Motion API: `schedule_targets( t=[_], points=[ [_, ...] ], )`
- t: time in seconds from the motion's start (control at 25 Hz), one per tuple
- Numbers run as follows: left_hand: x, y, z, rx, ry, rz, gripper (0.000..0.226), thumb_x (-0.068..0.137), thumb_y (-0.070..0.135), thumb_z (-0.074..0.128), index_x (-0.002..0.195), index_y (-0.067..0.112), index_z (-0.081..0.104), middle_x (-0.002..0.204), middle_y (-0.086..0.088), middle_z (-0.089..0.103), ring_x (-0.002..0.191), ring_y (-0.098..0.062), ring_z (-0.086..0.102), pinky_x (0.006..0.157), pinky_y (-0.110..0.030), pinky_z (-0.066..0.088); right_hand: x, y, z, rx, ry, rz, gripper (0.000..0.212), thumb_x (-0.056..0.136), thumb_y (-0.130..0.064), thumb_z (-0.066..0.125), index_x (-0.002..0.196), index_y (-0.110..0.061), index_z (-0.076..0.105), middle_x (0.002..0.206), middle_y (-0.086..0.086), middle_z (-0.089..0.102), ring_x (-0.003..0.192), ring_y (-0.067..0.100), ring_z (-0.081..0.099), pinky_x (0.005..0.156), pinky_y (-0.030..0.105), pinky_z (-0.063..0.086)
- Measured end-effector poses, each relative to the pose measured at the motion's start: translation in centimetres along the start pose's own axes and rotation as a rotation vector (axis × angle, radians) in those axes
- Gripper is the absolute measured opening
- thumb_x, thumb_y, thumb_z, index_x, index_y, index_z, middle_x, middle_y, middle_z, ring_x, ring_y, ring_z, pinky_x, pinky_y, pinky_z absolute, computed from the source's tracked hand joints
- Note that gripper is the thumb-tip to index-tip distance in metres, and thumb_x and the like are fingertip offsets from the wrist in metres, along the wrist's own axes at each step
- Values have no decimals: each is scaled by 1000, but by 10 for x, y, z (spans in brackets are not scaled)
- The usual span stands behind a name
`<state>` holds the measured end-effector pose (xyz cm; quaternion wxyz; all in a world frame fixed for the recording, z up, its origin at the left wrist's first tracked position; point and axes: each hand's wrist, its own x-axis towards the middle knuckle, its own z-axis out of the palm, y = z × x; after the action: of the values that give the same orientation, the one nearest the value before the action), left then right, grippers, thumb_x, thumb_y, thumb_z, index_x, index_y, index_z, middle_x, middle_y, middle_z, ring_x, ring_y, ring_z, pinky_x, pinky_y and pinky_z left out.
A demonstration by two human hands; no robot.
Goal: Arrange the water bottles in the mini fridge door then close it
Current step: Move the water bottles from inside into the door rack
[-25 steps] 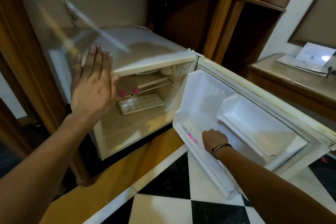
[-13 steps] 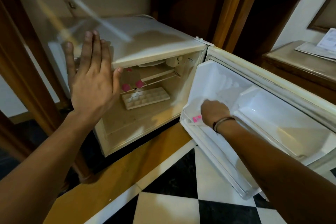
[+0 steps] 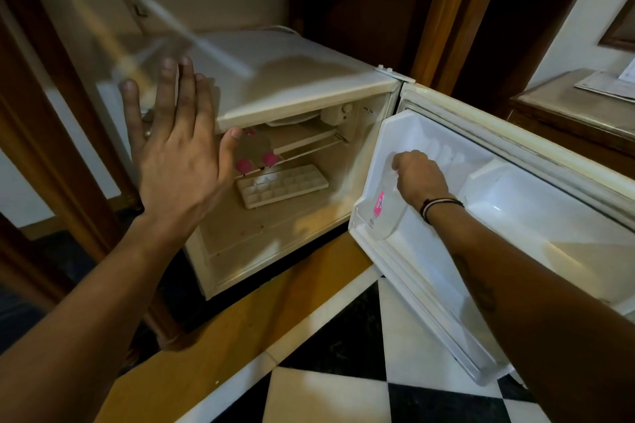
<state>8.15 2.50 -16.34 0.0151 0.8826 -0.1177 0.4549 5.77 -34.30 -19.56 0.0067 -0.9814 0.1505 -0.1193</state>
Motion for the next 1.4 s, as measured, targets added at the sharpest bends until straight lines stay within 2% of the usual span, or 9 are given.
schedule_targets(
  t=[0.24,0.36,0.48,0.6,0.72,0.88,1.04,1.28,1.4],
  points=[
    [0,3,3,9,20,-32,83,116,58,14,178,3,21,188,-14,11,176,-30,-1,136,-63,1,6,-12,-4,2,-73,-81,34,97,-3,56,131,-6,61,123,22,61,109,41,64,95,46,54],
    [1,2,6,29,28,-39,82,117,58,14,178,3,22,188,-13,12,176,-30,0,136,-64,2,6,-22,-14,-116,-111,-95,34,97,-5,58,131,-4,58,125,21,60,111,41,63,93,44,53],
    [-1,1,11,37,64,-49,81,117,57,17,177,4,24,188,-12,15,176,-30,2,135,-65,-1,0,-47,-25,-233,123,-143,22,92,-10,64,114,-5,64,108,19,65,100,39,63,72,39,45],
    [-2,3,12,45,97,-60,78,117,54,20,177,4,28,187,-11,19,176,-30,5,135,-64,-1,-7,-92,-22,28,276,-270,15,91,-26,70,91,-11,68,77,9,61,75,32,61,61,34,43],
    [-2,4,12,67,96,-59,78,117,55,21,176,4,30,187,-11,20,176,-30,7,136,-61,-1,-9,-143,4,335,102,-278,23,93,-39,64,102,-19,68,91,6,71,85,32,69,69,37,56],
    [-2,1,11,60,94,-57,77,117,55,26,176,6,30,187,-12,20,176,-29,9,136,-61,0,8,-195,50,519,-41,-142,27,93,-43,68,106,-19,66,107,12,72,101,36,68,70,32,42],
    [-3,2,8,50,78,-20,77,116,53,30,177,6,27,187,-14,17,176,-27,10,137,-61,1,30,-226,61,735,-31,76,45,92,-57,62,110,-17,68,108,15,72,102,36,69,71,32,43],
    [-2,1,9,82,86,4,76,119,47,30,178,1,22,187,-17,12,175,-28,11,137,-59,-5,24,-216,55,710,22,126,23,91,-37,69,100,-16,73,104,14,73,97,38,69,70,33,48],
    [-1,2,9,77,83,-8,75,119,45,29,177,-1,21,188,-18,11,176,-28,10,136,-58,-10,7,-185,37,786,58,157,9,93,-24,71,99,-17,71,101,5,74,97,30,71,74,33,54]
  ],
)
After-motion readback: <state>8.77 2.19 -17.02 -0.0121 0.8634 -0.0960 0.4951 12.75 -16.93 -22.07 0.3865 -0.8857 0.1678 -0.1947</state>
